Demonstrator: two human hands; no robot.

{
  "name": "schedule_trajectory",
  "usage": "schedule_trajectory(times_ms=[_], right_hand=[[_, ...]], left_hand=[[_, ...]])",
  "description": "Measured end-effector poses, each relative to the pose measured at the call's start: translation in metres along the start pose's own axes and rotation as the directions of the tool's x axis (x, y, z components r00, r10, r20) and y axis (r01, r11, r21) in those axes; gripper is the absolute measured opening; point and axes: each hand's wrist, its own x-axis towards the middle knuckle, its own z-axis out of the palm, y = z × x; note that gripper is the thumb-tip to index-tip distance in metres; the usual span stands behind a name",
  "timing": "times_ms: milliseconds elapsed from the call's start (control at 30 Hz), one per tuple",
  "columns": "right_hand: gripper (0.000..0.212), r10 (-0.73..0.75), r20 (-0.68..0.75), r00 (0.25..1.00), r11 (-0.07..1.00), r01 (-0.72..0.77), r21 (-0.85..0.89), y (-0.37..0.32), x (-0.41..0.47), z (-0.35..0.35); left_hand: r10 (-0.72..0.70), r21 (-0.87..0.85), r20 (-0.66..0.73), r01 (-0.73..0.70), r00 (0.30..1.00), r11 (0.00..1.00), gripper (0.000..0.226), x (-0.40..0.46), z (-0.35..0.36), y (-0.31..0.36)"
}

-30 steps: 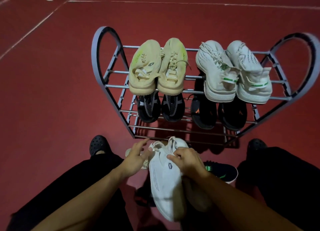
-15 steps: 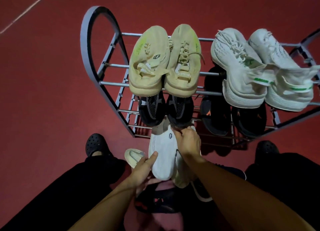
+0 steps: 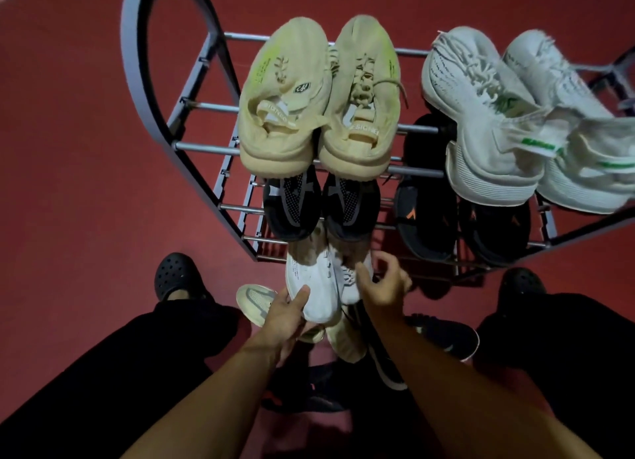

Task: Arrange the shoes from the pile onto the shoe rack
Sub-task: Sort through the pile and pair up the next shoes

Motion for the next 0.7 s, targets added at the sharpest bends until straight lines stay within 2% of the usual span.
schedule_trajectory(times_ms=[33, 67, 100, 133, 167, 233, 300, 333, 400, 467, 500, 533, 567, 600, 667, 700], right_hand=[[0.055, 0.12, 0.01, 0.993, 0.988, -0.12, 0.096, 0.014, -0.005, 0.001], [0.064, 0.231, 0.124, 0.965, 0.942, -0.253, 0.221, 0.02, -0.008, 0.0], [0.068, 0.3, 0.275, 0.913, 0.852, -0.386, 0.352, 0.027, -0.008, 0.005], [0.063, 0.329, 0.395, 0.858, 0.748, -0.492, 0.445, 0.027, -0.008, 0.009], [0.047, 0.334, 0.47, 0.817, 0.664, -0.558, 0.498, 0.028, -0.001, 0.016], [0.022, 0.324, 0.571, 0.754, 0.56, -0.64, 0.527, 0.013, 0.01, 0.024], [0.024, 0.333, 0.612, 0.718, 0.522, -0.681, 0.515, 0.008, 0.018, 0.031], [0.027, 0.36, 0.595, 0.719, 0.544, -0.68, 0.492, 0.009, 0.02, 0.033], [0.032, 0.399, 0.459, 0.794, 0.71, -0.585, 0.393, 0.025, 0.022, 0.033], [0.045, 0.305, 0.28, 0.91, 0.869, -0.386, 0.31, 0.045, 0.024, 0.028], [0.051, 0.24, 0.229, 0.943, 0.919, -0.297, 0.26, 0.054, 0.026, 0.025], [0.049, 0.175, 0.206, 0.963, 0.948, -0.222, 0.23, 0.06, 0.029, 0.021], [0.042, 0.126, 0.221, 0.967, 0.963, -0.173, 0.207, 0.062, 0.032, 0.016], [0.037, 0.087, 0.296, 0.951, 0.96, -0.16, 0.232, 0.063, 0.035, 0.013], [0.056, -0.001, 0.475, 0.88, 0.937, -0.165, 0.309, 0.064, 0.044, 0.008], [0.063, -0.027, 0.531, 0.847, 0.944, -0.152, 0.292, 0.067, 0.049, 0.006]], left_hand=[[-0.003, 0.001, -0.007, 0.003, 1.0, 1.0, 0.031, 0.0, -0.001, -0.001], [-0.007, 0.0, -0.011, 0.007, 1.0, 1.0, 0.03, 0.0, -0.001, -0.002], [-0.012, 0.001, -0.015, 0.012, 1.0, 1.0, 0.029, 0.0, -0.001, -0.001], [-0.016, 0.001, -0.016, 0.016, 1.0, 1.0, 0.029, 0.001, -0.002, -0.001], [-0.017, 0.004, -0.015, 0.017, 1.0, 1.0, 0.03, 0.002, -0.002, 0.0], [-0.01, 0.009, 0.0, 0.01, 1.0, 1.0, 0.033, 0.006, -0.002, 0.001], [-0.009, 0.004, 0.006, 0.009, 1.0, 1.0, 0.033, 0.008, -0.001, 0.0], [-0.012, -0.005, 0.007, 0.012, 1.0, 1.0, 0.032, 0.007, -0.001, 0.0], [-0.019, -0.019, 0.017, 0.019, 1.0, 1.0, 0.031, 0.006, -0.001, 0.001], [-0.022, -0.024, 0.023, 0.023, 0.999, 0.999, 0.031, 0.006, -0.001, 0.001], [-0.024, -0.025, 0.022, 0.025, 0.999, 0.999, 0.031, 0.006, -0.001, 0.002], [-0.03, -0.033, 0.015, 0.03, 0.999, 0.999, 0.031, 0.006, -0.001, 0.002], [-0.036, -0.04, 0.006, 0.037, 0.999, 0.999, 0.031, 0.007, -0.002, 0.001], [-0.042, -0.049, 0.0, 0.042, 0.999, 0.998, 0.03, 0.007, -0.003, 0.001], [-0.047, -0.047, -0.007, 0.047, 0.999, 0.998, 0.028, 0.009, -0.005, -0.001], [-0.049, -0.047, -0.01, 0.048, 0.999, 0.998, 0.028, 0.01, -0.006, -0.002]])
